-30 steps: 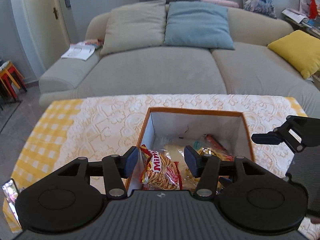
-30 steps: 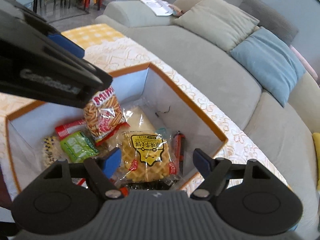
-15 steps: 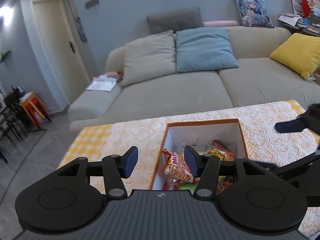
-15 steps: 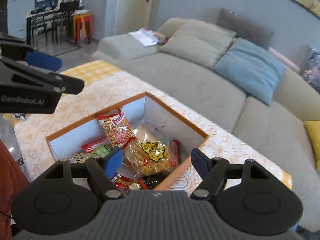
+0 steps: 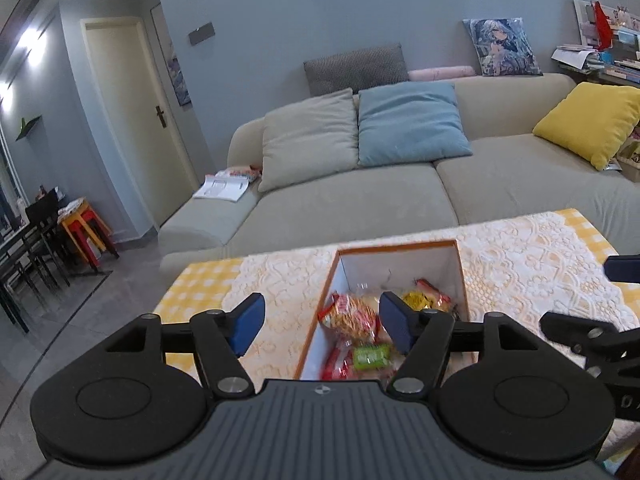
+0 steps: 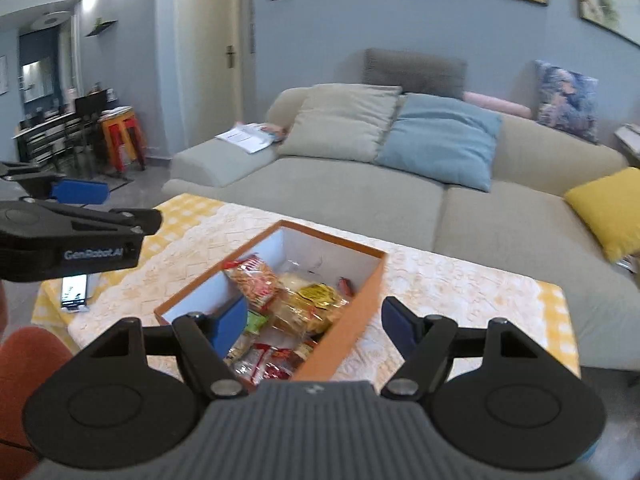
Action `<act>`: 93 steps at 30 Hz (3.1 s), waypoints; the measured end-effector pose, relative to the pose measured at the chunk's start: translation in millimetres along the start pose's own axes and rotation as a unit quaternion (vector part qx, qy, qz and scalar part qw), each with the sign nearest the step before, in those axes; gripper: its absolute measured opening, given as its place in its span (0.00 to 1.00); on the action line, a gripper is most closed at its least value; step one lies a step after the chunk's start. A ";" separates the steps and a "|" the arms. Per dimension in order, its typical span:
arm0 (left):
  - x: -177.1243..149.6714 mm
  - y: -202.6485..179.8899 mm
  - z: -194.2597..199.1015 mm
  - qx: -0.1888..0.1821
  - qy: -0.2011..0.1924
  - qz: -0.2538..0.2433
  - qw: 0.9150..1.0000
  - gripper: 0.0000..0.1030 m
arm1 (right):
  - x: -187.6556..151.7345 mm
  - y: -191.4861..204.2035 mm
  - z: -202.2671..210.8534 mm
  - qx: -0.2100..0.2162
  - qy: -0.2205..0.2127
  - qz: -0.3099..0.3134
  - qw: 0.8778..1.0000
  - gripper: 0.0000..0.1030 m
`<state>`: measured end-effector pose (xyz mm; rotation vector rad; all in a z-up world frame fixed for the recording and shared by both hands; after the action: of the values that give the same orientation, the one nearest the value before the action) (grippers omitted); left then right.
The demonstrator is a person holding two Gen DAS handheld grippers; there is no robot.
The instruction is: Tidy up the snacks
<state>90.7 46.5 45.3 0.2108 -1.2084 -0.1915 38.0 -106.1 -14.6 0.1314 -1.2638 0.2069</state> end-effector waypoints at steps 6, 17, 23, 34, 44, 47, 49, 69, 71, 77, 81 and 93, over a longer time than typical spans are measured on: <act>-33.4 -16.4 -0.5 -0.031 0.070 0.036 0.996 0.75 | -16.8 -5.2 27.6 -0.059 -0.005 -0.023 0.998 0.70; -90.9 -34.3 -30.0 -0.068 0.182 0.062 0.979 0.74 | -63.2 -27.7 12.8 -0.120 0.036 -0.056 0.991 0.70; -97.4 -36.2 -30.0 -0.071 0.190 0.067 0.977 0.74 | -73.1 -23.8 1.4 -0.118 0.045 -0.058 0.990 0.70; -92.9 -37.1 -25.7 -0.073 0.181 0.063 0.979 0.74 | -73.6 -23.1 4.6 -0.119 0.043 -0.060 0.990 0.70; -88.3 -40.9 -24.4 -0.074 0.172 0.052 0.981 0.74 | -73.3 -25.5 4.2 -0.120 0.044 -0.066 0.990 0.71; -88.7 -41.2 -24.7 -0.074 0.173 0.051 0.981 0.74 | -73.7 -25.7 3.4 -0.119 0.045 -0.067 0.990 0.71; -88.5 -40.7 -24.7 -0.073 0.173 0.052 0.981 0.74 | -74.0 -25.9 3.2 -0.120 0.045 -0.068 0.990 0.71; -86.3 -40.8 -22.5 -0.078 0.165 0.056 0.982 0.72 | -75.4 -24.5 2.1 -0.115 0.050 -0.063 0.990 0.71; -85.8 -40.5 -21.9 -0.079 0.164 0.057 0.982 0.72 | -75.4 -25.1 2.2 -0.115 0.051 -0.064 0.990 0.71; -84.9 -40.5 -21.1 -0.079 0.161 0.056 0.982 0.72 | -75.7 -26.0 2.3 -0.115 0.050 -0.063 0.990 0.71; -84.2 -40.3 -21.0 -0.078 0.161 0.055 0.982 0.72 | -75.7 -25.9 2.4 -0.115 0.050 -0.064 0.990 0.71; -83.7 -42.8 -19.5 -0.082 0.161 0.056 0.982 0.72 | -77.0 -27.4 3.0 -0.113 0.052 -0.066 0.990 0.71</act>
<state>78.8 27.9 -48.1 0.0265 -0.8749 -0.1521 19.3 -139.7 -86.8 0.0076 -1.1620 -0.0440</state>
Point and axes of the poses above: each gripper's, at about its wrist camera, not at the fingertips, and z roughly against the way its jaws point, y to its left, x to its top, the point moved 5 cm from there along -z, roughly the way its jaws point, and after that the axes turned 12 degrees about -y, right-handed, at the moved point
